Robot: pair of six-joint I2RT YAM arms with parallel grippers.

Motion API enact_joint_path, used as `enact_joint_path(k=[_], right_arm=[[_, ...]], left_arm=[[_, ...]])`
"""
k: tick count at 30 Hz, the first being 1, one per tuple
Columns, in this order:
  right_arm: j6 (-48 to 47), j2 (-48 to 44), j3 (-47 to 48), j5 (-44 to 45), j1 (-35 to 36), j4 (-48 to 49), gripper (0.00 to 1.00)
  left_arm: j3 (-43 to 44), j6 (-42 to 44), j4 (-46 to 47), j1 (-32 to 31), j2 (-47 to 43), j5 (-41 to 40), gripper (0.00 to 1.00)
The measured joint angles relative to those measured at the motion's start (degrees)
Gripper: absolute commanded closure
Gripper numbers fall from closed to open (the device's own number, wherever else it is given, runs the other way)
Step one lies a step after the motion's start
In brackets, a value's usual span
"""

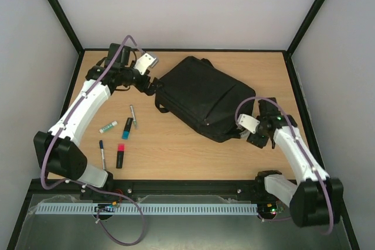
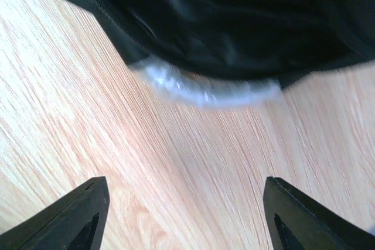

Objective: Pack the student bag
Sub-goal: Zip the student bag at the center of the board.

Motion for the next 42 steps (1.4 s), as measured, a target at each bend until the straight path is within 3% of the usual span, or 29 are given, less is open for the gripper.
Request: enact_joint_path(k=[3,6,9,12,13,15,17,19,24,31,38,42], right_arm=[[-1.66,-7.21,-1.36,0.66,-2.86,-1.81,0.17],[-1.86,-10.54,-2.34,1.2,-3.87,-3.78,0.02],[1.33,-8.26,-1.38,0.87,-4.59,-3.98,0.01],[6.71,-1.81,3.78,-1.33,-5.18,-4.33,0.01],[9.25,0.83,6.47,-2.64,-5.29,-4.46,0.01],[13.7,5.55,11.45,-5.14,-5.35,-4.13,0.03],[18.14,10.21,15.98,-8.04,-5.35,-3.74,0.12],[21.46,14.69,19.37,-11.26,-5.35,-3.34,0.21],[29.07,26.6,27.56,-17.88,-5.09,-3.52,0.29],[37.05,40.37,40.37,-20.15,-1.84,-2.75,0.29],[40.94,49.99,53.53,-21.07,1.7,-4.0,0.29],[42.32,51.06,56.98,-21.03,1.9,-3.91,0.28]], left_arm=[[-0.07,-0.59,1.62,0.09,-2.58,-3.93,0.01],[-0.2,-3.23,4.22,0.07,-2.69,-12.24,0.01],[2.45,-6.49,3.08,0.66,3.45,-21.59,0.01],[4.74,-9.01,2.8,2.62,11.3,-23.43,0.01],[3.76,-9.4,2.64,3.56,12.66,-23.19,0.03],[1.99,-10.08,1.38,4.74,12.96,-21.94,0.17],[1.95,-9.88,0.9,5.68,12.52,-18.93,0.31],[1.75,-8.7,1.09,5.84,11.76,-13.9,0.35],[-6.08,1.49,3.39,2.6,5.77,-3.13,0.36],[-20.65,21.79,4.44,-5.57,-6.32,2.23,0.37],[-21.29,31.26,5.51,-9.68,-6.58,2.47,0.39],[-18.75,36.11,5.29,-13.4,-3.41,2.29,0.41]])
